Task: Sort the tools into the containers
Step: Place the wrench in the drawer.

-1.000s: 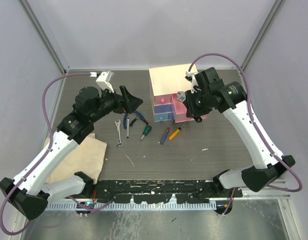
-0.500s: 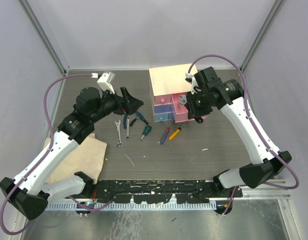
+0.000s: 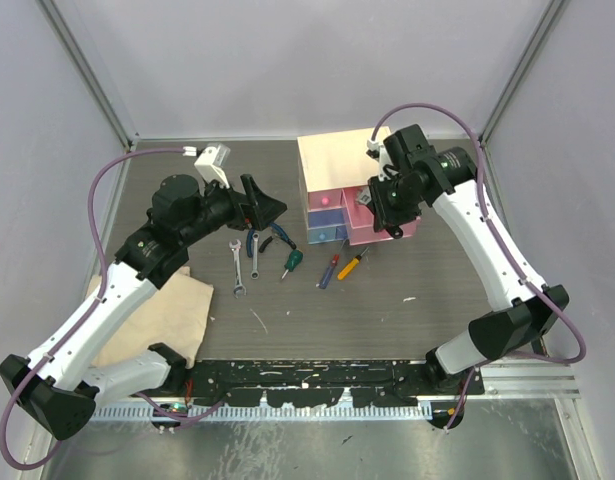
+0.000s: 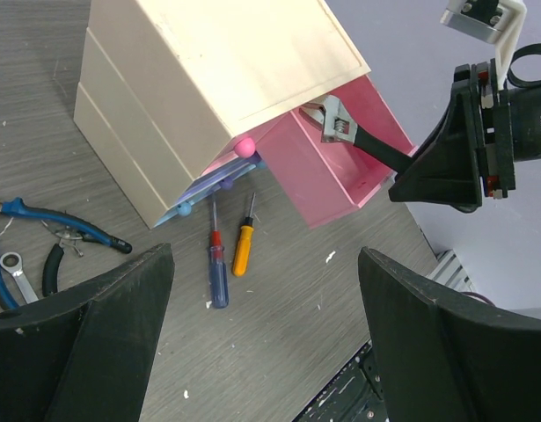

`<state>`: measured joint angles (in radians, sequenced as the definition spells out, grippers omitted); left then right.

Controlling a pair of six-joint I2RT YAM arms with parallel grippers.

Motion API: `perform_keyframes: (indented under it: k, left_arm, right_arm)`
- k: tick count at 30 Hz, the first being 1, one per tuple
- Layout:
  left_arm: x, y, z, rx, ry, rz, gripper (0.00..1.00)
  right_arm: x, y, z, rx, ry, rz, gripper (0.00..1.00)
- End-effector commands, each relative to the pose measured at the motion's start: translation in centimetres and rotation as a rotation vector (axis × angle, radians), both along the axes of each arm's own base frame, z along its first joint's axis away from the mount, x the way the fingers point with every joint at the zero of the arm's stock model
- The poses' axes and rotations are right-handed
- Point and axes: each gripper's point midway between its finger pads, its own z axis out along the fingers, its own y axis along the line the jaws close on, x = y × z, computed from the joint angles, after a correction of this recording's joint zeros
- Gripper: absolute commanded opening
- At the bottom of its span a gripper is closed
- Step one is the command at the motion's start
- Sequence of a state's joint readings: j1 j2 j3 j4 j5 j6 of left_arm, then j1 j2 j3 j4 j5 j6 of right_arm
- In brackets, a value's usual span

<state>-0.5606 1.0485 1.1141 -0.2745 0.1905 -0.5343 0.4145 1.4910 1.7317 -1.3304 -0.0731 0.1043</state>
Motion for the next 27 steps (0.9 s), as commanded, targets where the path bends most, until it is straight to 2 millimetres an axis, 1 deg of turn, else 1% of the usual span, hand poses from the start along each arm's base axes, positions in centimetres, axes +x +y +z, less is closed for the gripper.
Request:
perform_keyframes:
  k: [1, 6, 12, 21, 27]
  left_arm:
    - [-0.3, 0.1, 1.5, -0.036, -0.045, -0.01, 0.86]
    - [-0.3, 0.1, 1.4, -0.039, -0.04, -0.01, 0.86]
    - [-0.4, -0.2, 1.4, -0.049, -0.035, -0.024, 0.86]
    - [-0.5, -0.3, 1.1, -0.053, -0.023, -0.029, 0.86]
    - [-0.5, -0.4, 0.9, -0.053, -0.018, -0.036, 0.86]
  right_arm:
    - [1.2, 0.6, 2.1, 0.045, -0.082, 0.025, 0.0]
    - [1.7, 0.4, 2.4, 0.05, -0.09, 0.012, 0.01]
    - [2.8, 0.6, 3.0, 0.065, -0.105, 0.007, 0.01]
    - [4.5, 0.9, 2.5, 0.062, -0.113, 0.003, 0.05]
    - [5.6, 0.7, 2.7, 0.059, -0.137, -0.014, 0.07]
